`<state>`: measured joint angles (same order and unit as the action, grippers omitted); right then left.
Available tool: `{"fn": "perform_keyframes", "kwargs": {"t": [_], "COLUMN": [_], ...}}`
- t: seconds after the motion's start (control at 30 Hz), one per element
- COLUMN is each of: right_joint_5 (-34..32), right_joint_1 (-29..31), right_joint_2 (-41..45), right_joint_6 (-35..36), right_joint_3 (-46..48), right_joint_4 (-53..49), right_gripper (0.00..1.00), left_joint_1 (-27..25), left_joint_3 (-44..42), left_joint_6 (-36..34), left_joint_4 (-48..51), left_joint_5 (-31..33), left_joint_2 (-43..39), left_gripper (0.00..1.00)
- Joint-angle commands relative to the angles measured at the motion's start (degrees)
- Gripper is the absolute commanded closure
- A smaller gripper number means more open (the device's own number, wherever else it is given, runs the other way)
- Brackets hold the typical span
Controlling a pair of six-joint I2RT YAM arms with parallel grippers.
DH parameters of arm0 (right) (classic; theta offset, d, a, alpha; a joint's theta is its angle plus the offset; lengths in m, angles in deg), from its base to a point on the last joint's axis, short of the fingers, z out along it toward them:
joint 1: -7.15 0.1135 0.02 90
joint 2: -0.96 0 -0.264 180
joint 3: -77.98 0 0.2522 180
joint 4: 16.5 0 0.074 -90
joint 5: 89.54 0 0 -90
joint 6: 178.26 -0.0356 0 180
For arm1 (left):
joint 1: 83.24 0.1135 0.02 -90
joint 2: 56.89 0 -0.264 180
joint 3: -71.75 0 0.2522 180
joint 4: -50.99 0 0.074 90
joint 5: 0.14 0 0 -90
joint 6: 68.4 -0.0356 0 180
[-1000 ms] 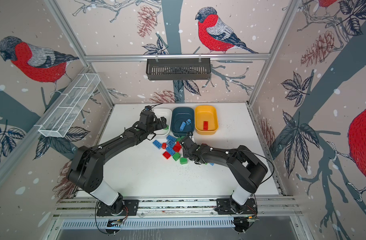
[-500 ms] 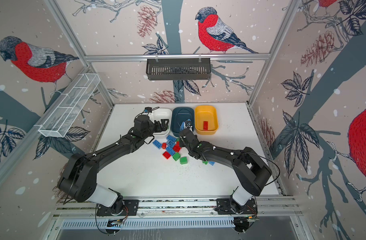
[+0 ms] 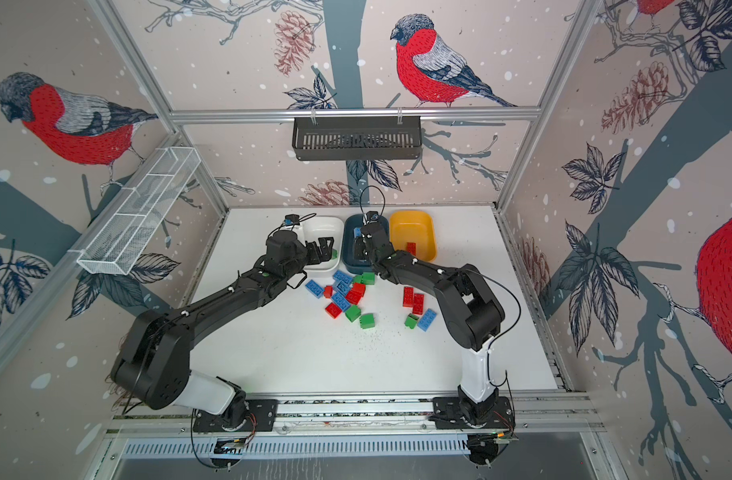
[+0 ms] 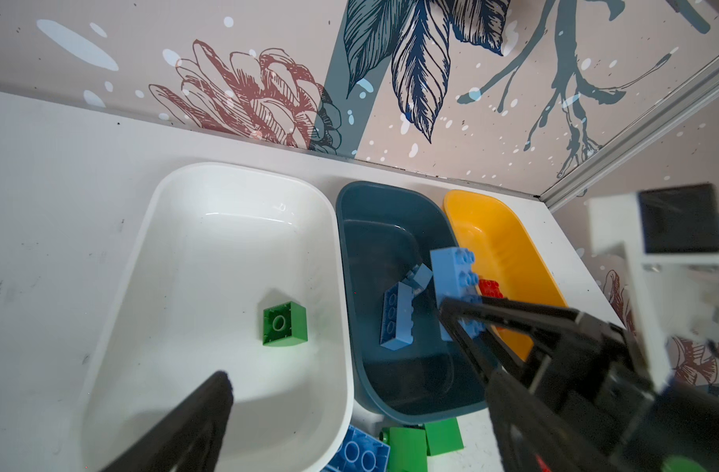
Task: Sort the legos into containers by color
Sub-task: 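Carry the long light blue brick over the teal bin and release it, then lower the left gripper onto a red brick and grasp it while the right withdraws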
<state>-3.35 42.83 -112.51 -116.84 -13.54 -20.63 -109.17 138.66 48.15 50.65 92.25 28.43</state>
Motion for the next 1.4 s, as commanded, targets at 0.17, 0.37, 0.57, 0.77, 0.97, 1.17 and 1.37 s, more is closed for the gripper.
{"fn": "perform_keyframes", "kwargs": {"t": [0.17, 0.37, 0.57, 0.77, 0.97, 1.17, 1.37], "right_joint_5": [3.8, 3.3, -0.3, -4.1, -6.2, -7.2, -7.0], "right_joint_1": [-0.5, 0.2, 1.3, 4.1, 5.8, 6.0, 6.1], "right_joint_2": [-10.3, -4.6, 5.2, 13.0, 12.3, 10.4, 9.2], "right_joint_6": [3.1, 4.7, 2.3, -3.5, -7.9, -8.5, -8.9], "right_joint_3": [-17.3, -12.4, 0.3, 14.2, 17.6, 16.5, 15.9], "right_joint_4": [-15.8, -14.4, -13.3, -9.0, -8.3, -8.2, -9.2], "right_gripper": [0.46, 0.29, 0.28, 0.3, 0.41, 0.41, 0.38], "left_joint_1": [0.0, 0.1, -0.1, -0.1, -0.1, -0.1, -0.6], "left_joint_3": [0.1, 0.3, 1.3, 1.7, 3.4, 3.7, 3.2], "left_joint_6": [-0.8, -0.9, -0.5, -0.2, 0.0, -0.6, -0.3], "left_joint_4": [0.7, 0.3, 0.3, -0.5, 1.0, 5.0, 9.5], "left_joint_5": [0.9, -1.2, -3.2, -4.5, -5.8, -5.5, -5.5], "left_joint_2": [-0.7, -0.1, 1.5, 2.7, 4.5, 5.6, 4.6], "left_gripper": [0.03, 0.03, 0.03, 0.03, 0.03, 0.03, 0.03]}}
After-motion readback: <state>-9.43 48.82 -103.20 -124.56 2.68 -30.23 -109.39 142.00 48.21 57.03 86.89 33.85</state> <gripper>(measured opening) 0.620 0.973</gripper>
